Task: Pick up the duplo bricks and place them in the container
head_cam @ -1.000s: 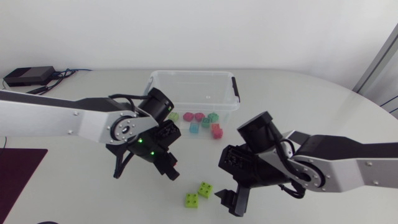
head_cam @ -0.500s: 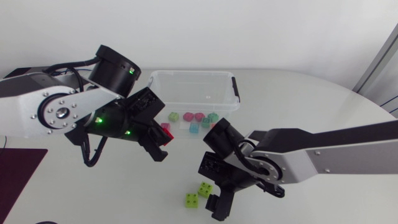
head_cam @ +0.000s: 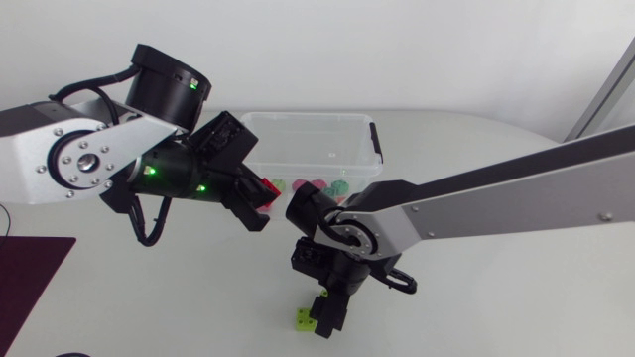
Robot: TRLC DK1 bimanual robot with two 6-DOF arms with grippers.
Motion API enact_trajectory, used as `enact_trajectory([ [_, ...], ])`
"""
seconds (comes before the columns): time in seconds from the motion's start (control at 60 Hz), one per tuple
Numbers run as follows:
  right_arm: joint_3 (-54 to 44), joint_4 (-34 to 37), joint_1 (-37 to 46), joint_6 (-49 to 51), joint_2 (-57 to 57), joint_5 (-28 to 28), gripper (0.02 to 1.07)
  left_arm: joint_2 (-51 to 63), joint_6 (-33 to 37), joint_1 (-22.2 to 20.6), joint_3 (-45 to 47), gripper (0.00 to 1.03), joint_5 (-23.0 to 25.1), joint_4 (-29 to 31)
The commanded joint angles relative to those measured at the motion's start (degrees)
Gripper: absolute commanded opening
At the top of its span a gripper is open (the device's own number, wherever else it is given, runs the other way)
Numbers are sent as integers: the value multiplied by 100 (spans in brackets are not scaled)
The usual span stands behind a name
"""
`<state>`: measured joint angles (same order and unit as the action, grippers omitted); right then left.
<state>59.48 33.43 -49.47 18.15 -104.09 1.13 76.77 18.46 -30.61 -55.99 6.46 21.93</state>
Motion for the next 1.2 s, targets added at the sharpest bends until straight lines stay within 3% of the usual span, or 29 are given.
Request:
enact_trajectory([
  [0.0, 169, 146, -27, -93, -322, -86, 56, 83, 70, 117, -228, 25, 48, -128],
  [0.133, 169, 111, -10, -84, -357, -86, 29, 110, 53, 161, -202, 25, 48, -462],
  [0.4, -350, 155, 122, -75, 610, -69, 28, 567, -308, 442, -202, 29, 57, -1851],
  [0.533, -569, 260, 210, -93, 1216, -60, 28, 954, -431, 635, -220, 35, 57, -2519],
  [0.567, -596, 269, 236, -93, 1330, -60, 28, 1068, -440, 688, -237, 42, 57, -2677],
  [0.65, -578, 384, 315, -84, 1629, -60, 28, 1173, -440, 785, -211, 73, 57, -3002],
  [0.667, -578, 392, 315, -84, 1638, -60, 28, 1173, -440, 785, -211, 74, 57, -3002],
  [0.683, -526, 436, 368, -75, 1770, -60, 28, 1173, -440, 811, -202, 88, 57, -3037],
  [0.733, -429, 498, 439, -66, 1919, -69, 28, 1112, -422, 811, -132, 94, 57, -3116],
  [0.883, 37, 559, 808, 57, 2315, -60, 28, 347, -229, 732, 325, 97, 198, -3028],
  [1.117, 810, 243, 1379, 145, 2517, 72, 28, -725, 949, 407, 1020, 97, 1006, -1437],
  [1.183, 960, -12, 1493, 136, 2517, 134, 28, -910, 1151, 231, 1266, 97, 1033, -1262],
])
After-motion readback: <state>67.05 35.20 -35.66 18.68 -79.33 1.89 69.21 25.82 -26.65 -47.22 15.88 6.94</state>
